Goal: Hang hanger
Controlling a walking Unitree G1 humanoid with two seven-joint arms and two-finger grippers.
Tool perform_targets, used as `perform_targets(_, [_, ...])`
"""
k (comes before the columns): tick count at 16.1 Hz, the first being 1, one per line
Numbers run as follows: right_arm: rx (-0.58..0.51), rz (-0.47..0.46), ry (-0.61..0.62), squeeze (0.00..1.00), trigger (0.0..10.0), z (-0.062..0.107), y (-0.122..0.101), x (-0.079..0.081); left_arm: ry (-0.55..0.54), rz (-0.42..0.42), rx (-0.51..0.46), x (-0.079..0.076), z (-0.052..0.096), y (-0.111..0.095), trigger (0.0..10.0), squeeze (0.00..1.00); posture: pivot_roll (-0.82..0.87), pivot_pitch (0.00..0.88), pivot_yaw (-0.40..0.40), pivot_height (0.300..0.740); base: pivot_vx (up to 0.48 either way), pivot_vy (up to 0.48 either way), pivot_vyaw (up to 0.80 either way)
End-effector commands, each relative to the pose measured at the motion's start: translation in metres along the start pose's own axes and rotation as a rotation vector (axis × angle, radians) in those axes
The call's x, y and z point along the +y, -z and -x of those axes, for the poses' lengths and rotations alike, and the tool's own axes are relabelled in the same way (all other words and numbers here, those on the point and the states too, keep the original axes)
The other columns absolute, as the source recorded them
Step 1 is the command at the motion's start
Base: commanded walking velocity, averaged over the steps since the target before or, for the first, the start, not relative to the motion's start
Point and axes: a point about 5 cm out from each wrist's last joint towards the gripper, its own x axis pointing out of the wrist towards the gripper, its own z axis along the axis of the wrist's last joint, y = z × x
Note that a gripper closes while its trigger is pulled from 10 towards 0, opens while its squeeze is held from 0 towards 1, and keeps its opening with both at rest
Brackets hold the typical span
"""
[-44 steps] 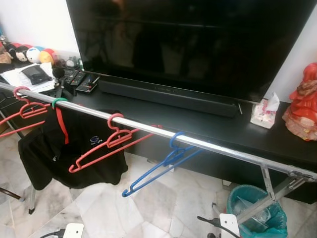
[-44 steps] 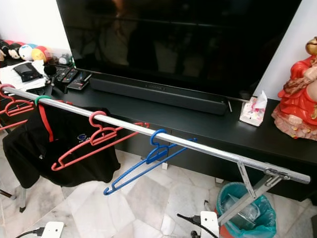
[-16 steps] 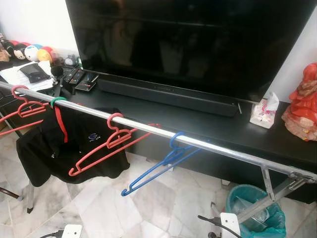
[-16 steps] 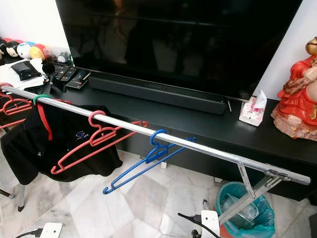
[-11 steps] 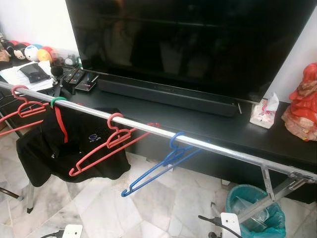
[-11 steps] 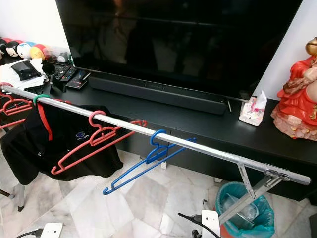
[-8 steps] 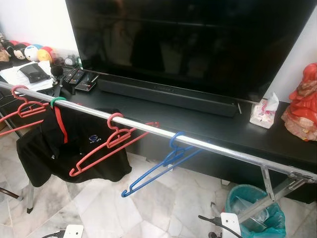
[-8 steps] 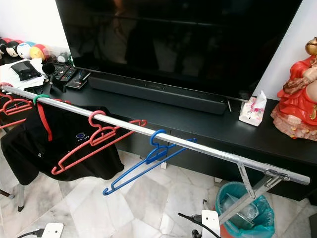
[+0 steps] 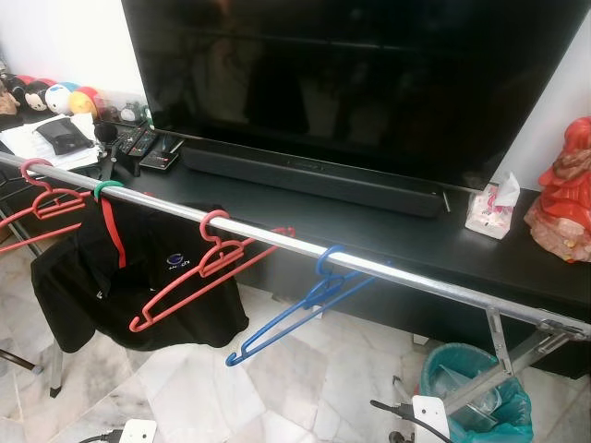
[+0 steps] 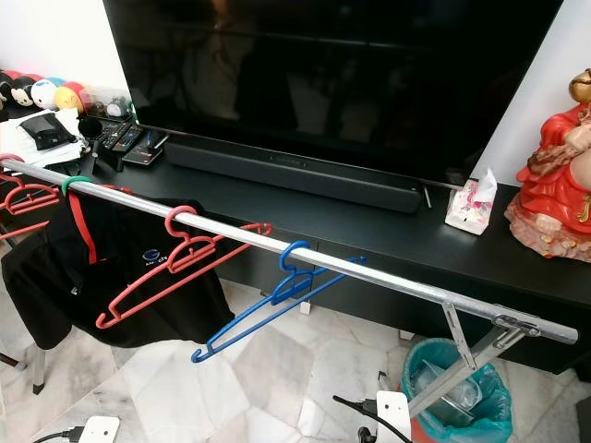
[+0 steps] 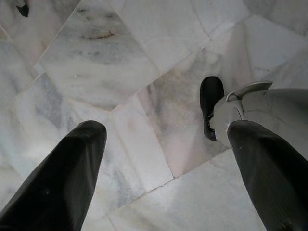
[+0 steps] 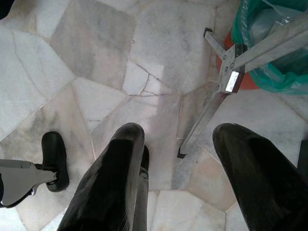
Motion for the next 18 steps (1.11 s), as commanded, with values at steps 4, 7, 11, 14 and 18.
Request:
perform_targets(4, [-0.020, -0.009, 0.002, 0.00, 10.0, 0.000, -0.006, -0.001, 0.006, 0.001, 0.017, 0.001, 0.001, 0.007, 10.0, 0.00, 0.15, 0.000, -0.070, 0.740, 0.000, 0.000, 0.00])
perform_targets(7, [-0.021, -0.008, 0.002, 0.00, 10.0, 0.000, -0.006, -0.001, 0.014, 0.004, 0.016, 0.000, 0.001, 0.007, 10.0, 0.00, 0.15, 0.000, -0.071, 0.740, 0.000, 0.000, 0.00])
perform_targets(11, [-0.021, -0.010, 0.003, 0.00, 10.0, 0.000, -0.006, -0.002, 0.024, 0.002, 0.010, -0.005, 0.001, 0.006, 10.0, 0.00, 0.14, 0.000, -0.068, 0.740, 0.000, 0.000, 0.00])
perform_targets(14, [-0.021, -0.010, 0.003, 0.00, 10.0, 0.000, -0.006, -0.002, 0.032, 0.001, 0.004, -0.011, 0.000, 0.002, 10.0, 0.00, 0.14, 0.000, -0.068, 0.740, 0.000, 0.000, 0.00])
perform_targets(18, [-0.019, -0.011, 0.002, 0.00, 10.0, 0.000, -0.006, -0.001, 0.035, 0.001, 0.005, -0.013, 0.000, 0.002, 10.0, 0.00, 0.13, 0.000, -0.058, 0.740, 0.000, 0.000, 0.00])
